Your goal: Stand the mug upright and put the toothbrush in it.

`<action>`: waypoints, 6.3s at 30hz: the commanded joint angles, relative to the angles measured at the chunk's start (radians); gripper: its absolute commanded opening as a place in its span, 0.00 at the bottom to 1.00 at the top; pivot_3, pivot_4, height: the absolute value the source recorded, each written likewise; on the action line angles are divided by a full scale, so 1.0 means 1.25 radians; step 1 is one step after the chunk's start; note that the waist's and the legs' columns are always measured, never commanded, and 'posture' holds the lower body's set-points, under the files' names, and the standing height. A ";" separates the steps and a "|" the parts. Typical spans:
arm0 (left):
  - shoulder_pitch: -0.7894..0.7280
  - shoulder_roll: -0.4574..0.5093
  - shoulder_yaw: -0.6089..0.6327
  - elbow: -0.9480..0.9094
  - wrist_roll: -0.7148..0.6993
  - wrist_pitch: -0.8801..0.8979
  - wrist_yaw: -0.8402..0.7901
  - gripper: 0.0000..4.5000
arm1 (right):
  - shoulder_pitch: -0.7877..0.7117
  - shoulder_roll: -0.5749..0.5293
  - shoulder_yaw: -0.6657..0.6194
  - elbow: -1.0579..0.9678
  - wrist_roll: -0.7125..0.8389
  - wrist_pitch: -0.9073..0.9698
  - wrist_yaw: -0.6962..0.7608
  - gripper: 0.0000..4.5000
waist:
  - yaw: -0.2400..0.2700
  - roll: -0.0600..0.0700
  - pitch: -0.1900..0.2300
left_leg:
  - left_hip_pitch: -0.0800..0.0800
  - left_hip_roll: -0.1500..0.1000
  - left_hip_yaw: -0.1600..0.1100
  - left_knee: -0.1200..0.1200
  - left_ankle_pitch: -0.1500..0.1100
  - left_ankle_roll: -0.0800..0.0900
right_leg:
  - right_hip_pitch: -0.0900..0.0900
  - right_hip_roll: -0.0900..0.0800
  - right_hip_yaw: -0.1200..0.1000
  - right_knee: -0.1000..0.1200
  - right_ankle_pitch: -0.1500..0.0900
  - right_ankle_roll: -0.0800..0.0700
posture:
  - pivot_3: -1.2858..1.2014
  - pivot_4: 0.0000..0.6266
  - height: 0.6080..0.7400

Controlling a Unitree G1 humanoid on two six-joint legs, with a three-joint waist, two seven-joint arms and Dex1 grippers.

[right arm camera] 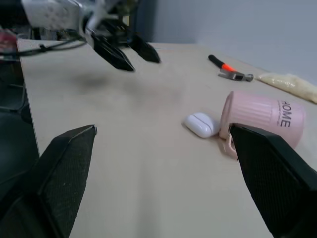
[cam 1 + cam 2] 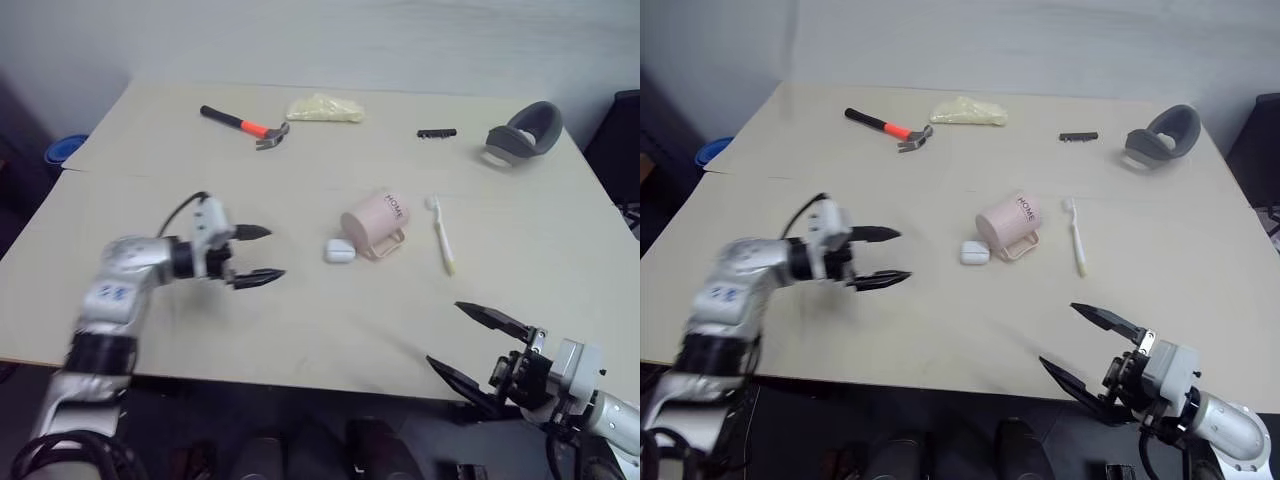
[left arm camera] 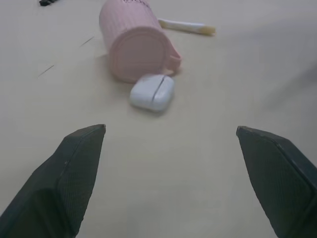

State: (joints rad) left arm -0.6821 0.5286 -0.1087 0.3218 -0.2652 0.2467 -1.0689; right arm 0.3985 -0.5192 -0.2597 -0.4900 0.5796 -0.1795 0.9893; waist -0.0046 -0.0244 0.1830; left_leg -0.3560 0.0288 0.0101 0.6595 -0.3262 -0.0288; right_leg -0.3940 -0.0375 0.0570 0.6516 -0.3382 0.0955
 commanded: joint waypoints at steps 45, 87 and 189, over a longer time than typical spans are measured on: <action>-0.286 -0.317 -0.027 0.700 0.253 -0.394 0.136 1.00 | -0.048 -0.006 0.074 -0.169 -0.005 0.168 -0.186 1.00 | 0.007 -0.001 0.000 | -0.001 0.000 0.000 0.004 -0.001 0.001 | 0.000 0.004 0.001 0.001 0.000 0.001 | 0.52 0.24 1.00; 0.418 0.260 0.520 -0.116 -0.049 -0.051 0.278 0.99 | -0.082 -0.014 0.058 0.071 0.018 0.034 0.027 1.00 | -0.006 -0.003 -0.001 | -0.001 -0.001 -0.010 -0.002 -0.002 0.001 | 0.001 -0.014 -0.010 -0.001 -0.001 -0.002 | 0.52 0.24 1.00; 0.502 0.188 0.412 -0.515 -0.413 0.136 0.019 1.00 | -0.442 -0.220 -0.046 0.341 -0.110 0.396 -0.167 0.99 | -0.048 0.001 0.003 | 0.004 -0.001 -0.001 -0.008 0.003 0.002 | 0.004 -0.011 -0.002 -0.003 0.002 -0.002 | 0.52 0.24 1.00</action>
State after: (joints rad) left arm -0.0498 0.7510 0.3939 -0.3032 -0.7614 0.4093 -1.0550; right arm -0.1058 -0.7716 -0.3360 -0.0451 0.4203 0.2131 0.8155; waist -0.0648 -0.0237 0.1862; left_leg -0.3505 0.0293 0.0093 0.6496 -0.3218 -0.0276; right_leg -0.3915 -0.0487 0.0556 0.6484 -0.3355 0.0924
